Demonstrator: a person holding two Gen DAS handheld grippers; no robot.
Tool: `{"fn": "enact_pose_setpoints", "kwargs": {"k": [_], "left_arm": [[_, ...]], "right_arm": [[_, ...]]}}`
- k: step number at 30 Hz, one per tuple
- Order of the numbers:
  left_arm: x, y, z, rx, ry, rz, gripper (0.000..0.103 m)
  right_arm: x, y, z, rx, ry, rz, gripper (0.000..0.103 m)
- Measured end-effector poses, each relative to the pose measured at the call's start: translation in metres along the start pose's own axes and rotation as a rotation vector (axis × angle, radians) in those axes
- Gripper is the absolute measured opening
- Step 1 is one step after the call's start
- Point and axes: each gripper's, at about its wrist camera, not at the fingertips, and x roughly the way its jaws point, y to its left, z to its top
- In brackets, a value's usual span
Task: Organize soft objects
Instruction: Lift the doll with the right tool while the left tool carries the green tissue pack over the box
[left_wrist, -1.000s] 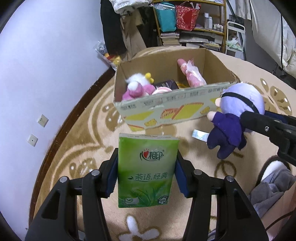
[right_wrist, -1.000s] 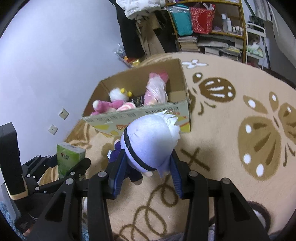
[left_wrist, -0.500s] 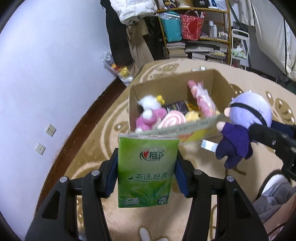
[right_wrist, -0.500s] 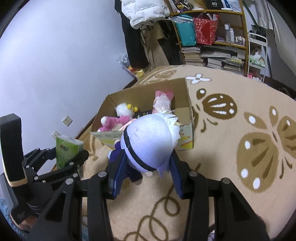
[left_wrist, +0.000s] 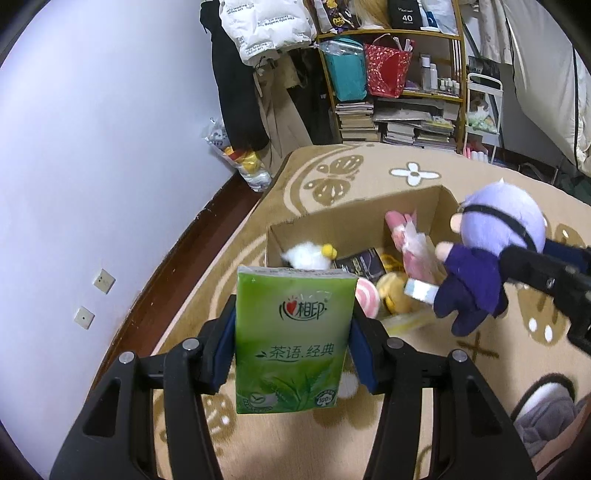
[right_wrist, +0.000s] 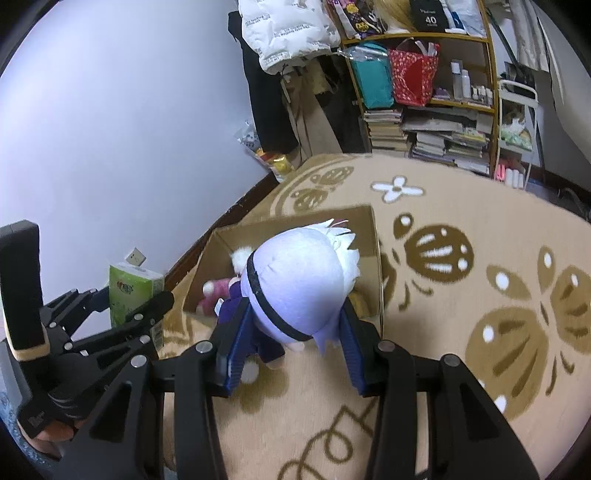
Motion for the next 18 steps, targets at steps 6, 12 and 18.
{"fn": "enact_pose_setpoints", "kwargs": {"k": [6,12,18], "left_arm": [[0.018,0.003,0.019,-0.021,0.003,-0.009,0.053],[0.040,0.004,0.030,-0.028,0.020,-0.020,0.053],[0.060,-0.001,0.037,-0.040,0.028,-0.040,0.053]], "right_arm": [[0.009,0.000,0.026,-0.015,-0.021,-0.012,0.048],[0.024,-0.007,0.037,-0.013,0.000,-0.024,0.048],[0.041,-0.016,0.039,-0.005,0.019,-0.028,0.049]]}}
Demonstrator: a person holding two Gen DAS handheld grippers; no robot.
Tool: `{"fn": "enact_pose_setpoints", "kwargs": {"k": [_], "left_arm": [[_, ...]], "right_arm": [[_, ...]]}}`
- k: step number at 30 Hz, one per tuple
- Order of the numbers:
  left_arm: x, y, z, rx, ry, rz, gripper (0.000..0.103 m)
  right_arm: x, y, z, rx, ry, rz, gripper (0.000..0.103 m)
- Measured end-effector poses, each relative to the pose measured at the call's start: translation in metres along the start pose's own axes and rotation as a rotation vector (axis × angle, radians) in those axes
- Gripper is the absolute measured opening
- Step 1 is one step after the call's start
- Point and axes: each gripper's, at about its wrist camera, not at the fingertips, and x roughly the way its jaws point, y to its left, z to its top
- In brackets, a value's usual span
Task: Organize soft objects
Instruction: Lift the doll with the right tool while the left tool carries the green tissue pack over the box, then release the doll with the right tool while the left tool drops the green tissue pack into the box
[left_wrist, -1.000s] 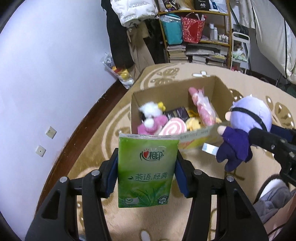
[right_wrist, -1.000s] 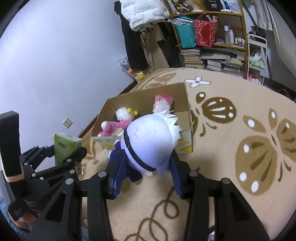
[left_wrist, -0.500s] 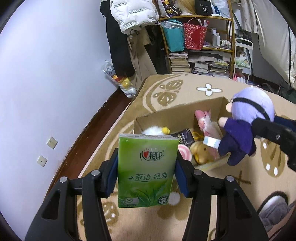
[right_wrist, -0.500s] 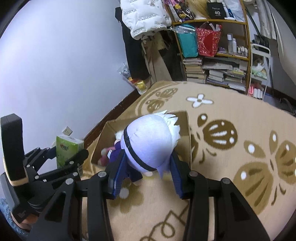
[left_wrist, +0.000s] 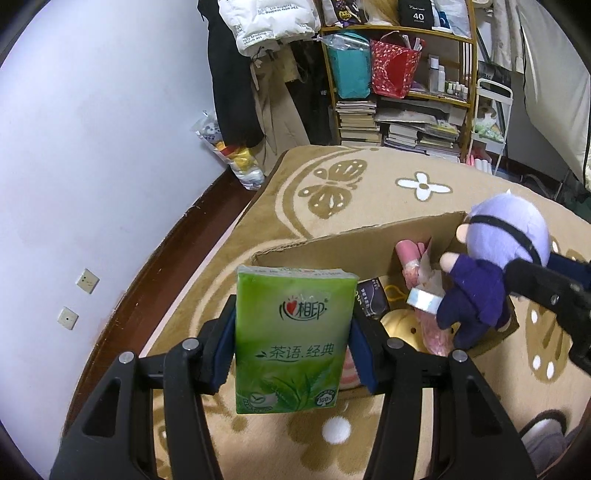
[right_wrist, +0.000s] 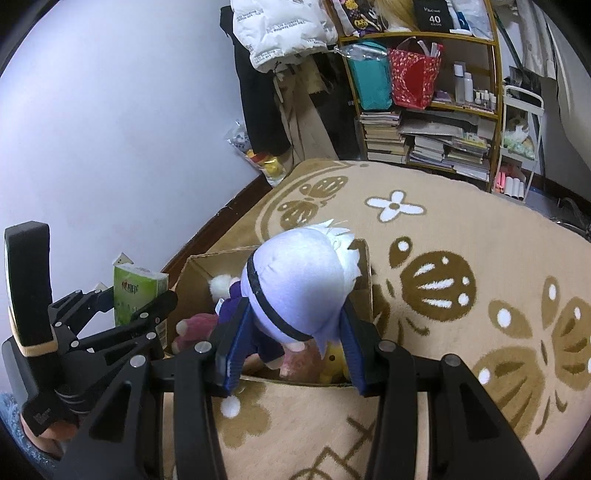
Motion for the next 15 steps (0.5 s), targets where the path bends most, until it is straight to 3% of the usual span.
{"fn": "enact_pose_setpoints", "kwargs": {"k": [15], "left_arm": [[0.040,-0.005,-0.003,-0.023,0.057,-0.014,0.053]], "right_arm": [[0.038,-0.003,-0.015,-0.010,0.063,0.006,0.050]]}}
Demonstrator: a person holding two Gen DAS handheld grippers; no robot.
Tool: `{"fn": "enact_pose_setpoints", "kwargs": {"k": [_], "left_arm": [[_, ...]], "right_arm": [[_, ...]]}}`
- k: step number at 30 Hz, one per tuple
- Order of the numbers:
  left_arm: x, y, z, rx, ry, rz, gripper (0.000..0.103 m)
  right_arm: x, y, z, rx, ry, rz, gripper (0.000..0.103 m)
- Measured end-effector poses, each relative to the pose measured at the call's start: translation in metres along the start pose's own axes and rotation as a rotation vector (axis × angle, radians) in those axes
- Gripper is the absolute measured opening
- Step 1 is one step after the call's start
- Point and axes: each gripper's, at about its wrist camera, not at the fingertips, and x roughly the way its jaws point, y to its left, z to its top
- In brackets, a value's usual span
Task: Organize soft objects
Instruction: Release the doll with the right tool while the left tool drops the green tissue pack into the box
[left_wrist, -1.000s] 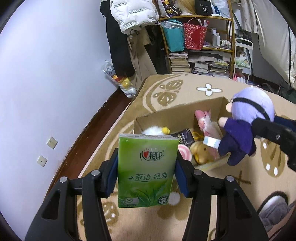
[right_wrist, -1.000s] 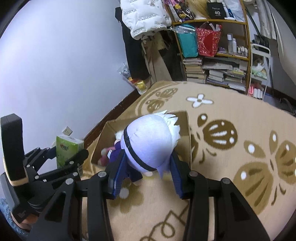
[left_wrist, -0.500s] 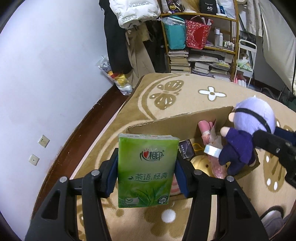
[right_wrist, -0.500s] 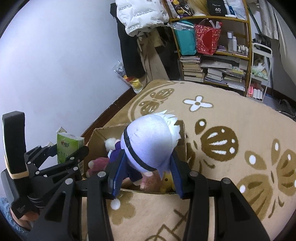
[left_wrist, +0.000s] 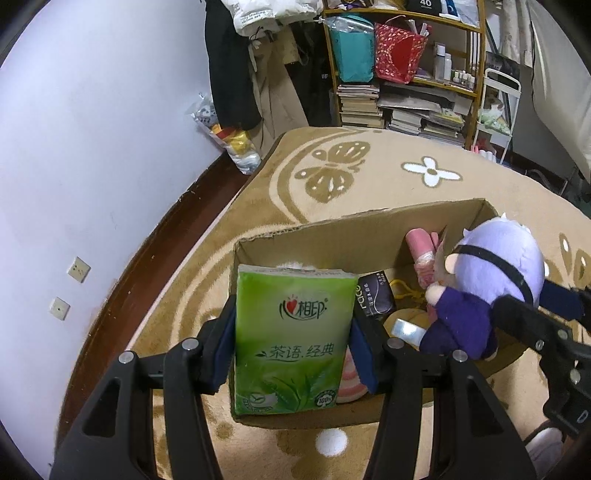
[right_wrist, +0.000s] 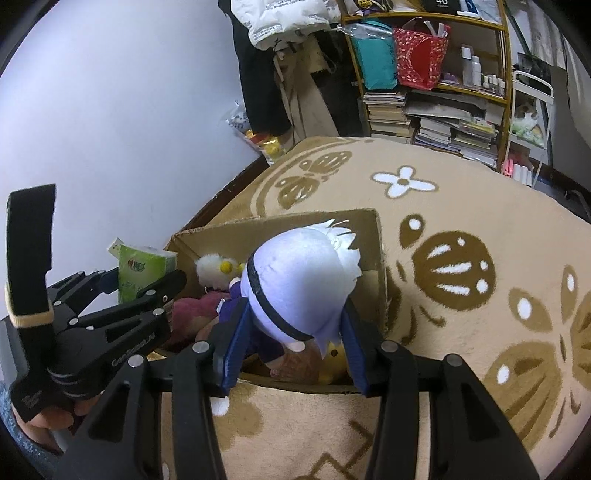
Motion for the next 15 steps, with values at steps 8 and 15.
{"fn": "enact_pose_setpoints", "kwargs": {"k": [8,15], "left_arm": [[0.010,-0.001,-0.007,-0.002,0.018,-0.007,0.054],[0.013,-0.002,-0.009,-0.004,0.019,0.004,0.062]], "right_arm": [[0.009,0.006,-0.009,-0.042,0.019,-0.016,0.054],[0.009,0.007,-0.011,-0.049,0.012,-0.015,0.054]]}}
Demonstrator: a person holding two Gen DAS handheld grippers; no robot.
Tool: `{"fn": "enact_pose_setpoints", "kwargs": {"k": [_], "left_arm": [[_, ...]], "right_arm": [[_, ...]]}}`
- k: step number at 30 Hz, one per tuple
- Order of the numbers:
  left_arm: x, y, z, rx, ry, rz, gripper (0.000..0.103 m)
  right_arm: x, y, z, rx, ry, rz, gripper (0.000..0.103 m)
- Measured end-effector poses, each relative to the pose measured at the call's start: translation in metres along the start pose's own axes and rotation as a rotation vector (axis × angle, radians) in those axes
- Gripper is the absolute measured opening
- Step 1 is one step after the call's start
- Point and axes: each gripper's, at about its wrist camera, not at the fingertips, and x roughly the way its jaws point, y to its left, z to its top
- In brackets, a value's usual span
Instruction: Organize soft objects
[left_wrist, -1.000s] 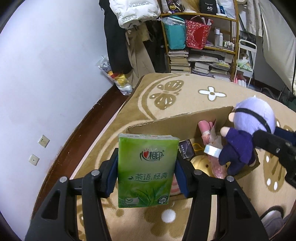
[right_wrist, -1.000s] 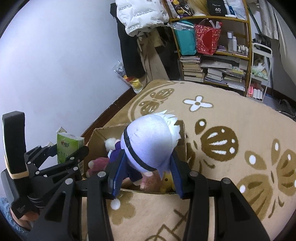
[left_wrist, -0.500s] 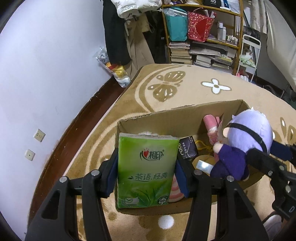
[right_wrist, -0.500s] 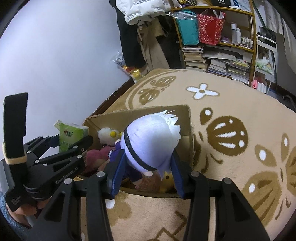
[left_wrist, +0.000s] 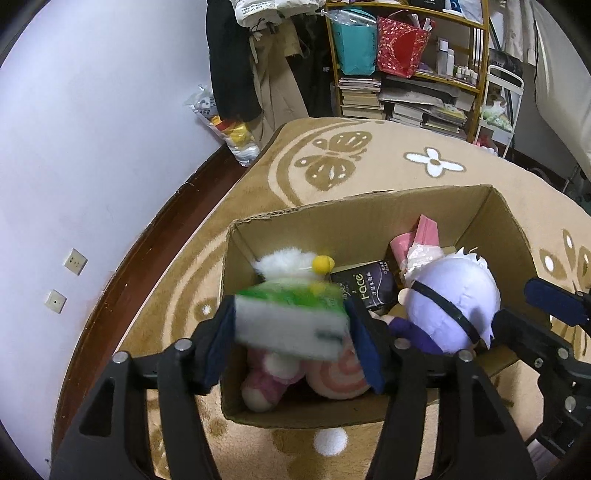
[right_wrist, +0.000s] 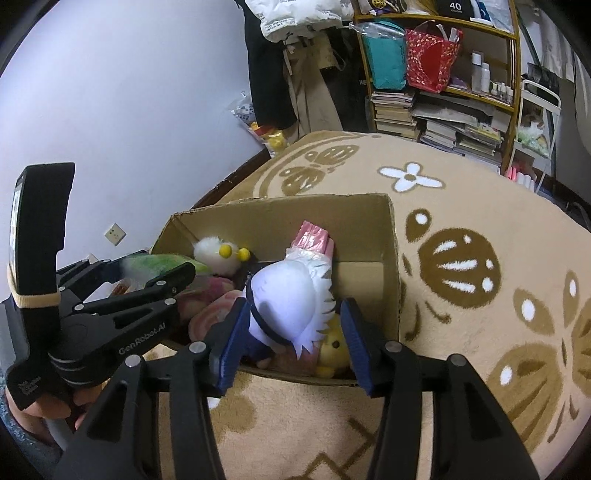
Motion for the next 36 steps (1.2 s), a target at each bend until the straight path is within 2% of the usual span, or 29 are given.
{"fn": "enact_pose_setpoints", "kwargs": {"k": [3,5,7,11,12,15,16,21,27,31,36], "left_arm": [[-0.004,0.001,0.000,-0.002,-0.008,0.002,0.071],[-0.008,0.002,-0.001,-0.002,-0.017,0.007,0.082],[-0.012,0.003,-0.001,0.000,-0.025,0.017,0.089],[-0.024,0.008,-0.002,-0.005,-0.045,0.026,0.097],[-0.027,0.010,-0.003,-0.006,-0.047,0.039,0.099],[-0.035,0.014,-0.005,-0.011,-0.047,0.063,0.100],[-0.038,0.016,-0.006,-0.016,-0.048,0.061,0.100],[-0.060,0.027,-0.014,-0.046,-0.093,0.060,0.102],[-0.097,0.038,-0.028,-0.084,-0.202,0.067,0.102],[-0.111,0.041,-0.034,-0.085,-0.208,0.069,0.102],[-0.137,0.041,-0.051,-0.070,-0.261,0.081,0.102]], "right_arm": [[-0.003,0.000,0.000,-0.004,-0.001,-0.008,0.059],[-0.006,0.000,0.000,-0.002,-0.006,-0.009,0.067],[-0.011,-0.002,0.000,0.006,-0.013,-0.008,0.074],[-0.020,-0.005,0.001,0.026,-0.030,-0.010,0.090],[-0.022,-0.005,0.002,0.029,-0.034,-0.014,0.091],[-0.031,-0.005,0.003,0.038,-0.053,-0.044,0.096],[-0.035,-0.005,0.003,0.039,-0.064,-0.045,0.102],[-0.054,-0.002,0.002,0.031,-0.105,-0.042,0.103],[-0.074,0.005,-0.003,0.004,-0.132,-0.042,0.103],[-0.089,0.012,-0.011,-0.009,-0.159,-0.046,0.103],[-0.109,0.018,-0.022,-0.032,-0.187,-0.054,0.103]]}}
